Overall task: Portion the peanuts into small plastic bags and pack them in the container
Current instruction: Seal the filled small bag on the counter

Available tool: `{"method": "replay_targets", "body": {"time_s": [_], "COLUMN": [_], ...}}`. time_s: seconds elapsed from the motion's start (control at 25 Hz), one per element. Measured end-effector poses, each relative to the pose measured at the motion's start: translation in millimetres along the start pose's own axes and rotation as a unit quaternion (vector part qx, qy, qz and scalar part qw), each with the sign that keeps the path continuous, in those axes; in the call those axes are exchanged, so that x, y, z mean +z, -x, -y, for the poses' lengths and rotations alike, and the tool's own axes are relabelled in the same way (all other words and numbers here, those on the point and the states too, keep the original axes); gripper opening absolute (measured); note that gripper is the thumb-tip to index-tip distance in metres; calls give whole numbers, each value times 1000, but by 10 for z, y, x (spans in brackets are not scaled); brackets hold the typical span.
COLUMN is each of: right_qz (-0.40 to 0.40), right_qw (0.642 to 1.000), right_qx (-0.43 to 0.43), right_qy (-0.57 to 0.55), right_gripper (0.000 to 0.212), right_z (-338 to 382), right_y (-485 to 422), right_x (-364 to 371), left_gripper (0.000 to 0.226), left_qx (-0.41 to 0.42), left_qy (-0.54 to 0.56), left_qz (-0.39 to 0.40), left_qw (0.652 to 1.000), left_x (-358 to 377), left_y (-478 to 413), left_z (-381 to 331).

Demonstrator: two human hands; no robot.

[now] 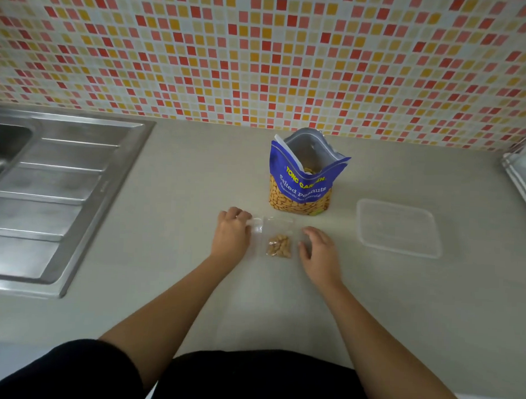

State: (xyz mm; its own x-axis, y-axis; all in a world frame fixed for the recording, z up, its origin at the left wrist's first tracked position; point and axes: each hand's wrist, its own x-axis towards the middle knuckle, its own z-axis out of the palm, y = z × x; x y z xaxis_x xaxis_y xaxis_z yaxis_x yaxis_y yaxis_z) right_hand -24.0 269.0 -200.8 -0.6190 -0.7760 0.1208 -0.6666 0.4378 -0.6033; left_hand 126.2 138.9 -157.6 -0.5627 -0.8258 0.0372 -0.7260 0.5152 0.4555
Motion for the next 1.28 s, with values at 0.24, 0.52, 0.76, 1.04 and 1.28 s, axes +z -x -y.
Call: {"method": "replay_targets", "body": {"time_s": [0.24,0.52,0.76,1.04,1.28], "right_qz": [93,95,-25,123,48], "right_qw": [985,985,997,828,854], "right_qx": [-9,-21,22,172,206], "right_qy": [148,142,-72,-519,-476], "right_gripper": [72,77,48,91,51], "right_z": [-82,-107,-44,565,481], "right_y": [315,327,214,77,57], "right_x": [25,4,-106,-350,-403], "left_gripper": [21,8,8,7,26], "left_qx": [56,95,27,-125,-160], "left_qy": [-92,-157,131,401,558], "left_qz": [2,-14,124,163,162], "left_qw": [994,983,983,893,798], "left_x": [20,-108,-833,-750,-652], "left_y": [-93,-109,-221,-147,-83], "left_z": [175,140,-124,-239,-184]}}
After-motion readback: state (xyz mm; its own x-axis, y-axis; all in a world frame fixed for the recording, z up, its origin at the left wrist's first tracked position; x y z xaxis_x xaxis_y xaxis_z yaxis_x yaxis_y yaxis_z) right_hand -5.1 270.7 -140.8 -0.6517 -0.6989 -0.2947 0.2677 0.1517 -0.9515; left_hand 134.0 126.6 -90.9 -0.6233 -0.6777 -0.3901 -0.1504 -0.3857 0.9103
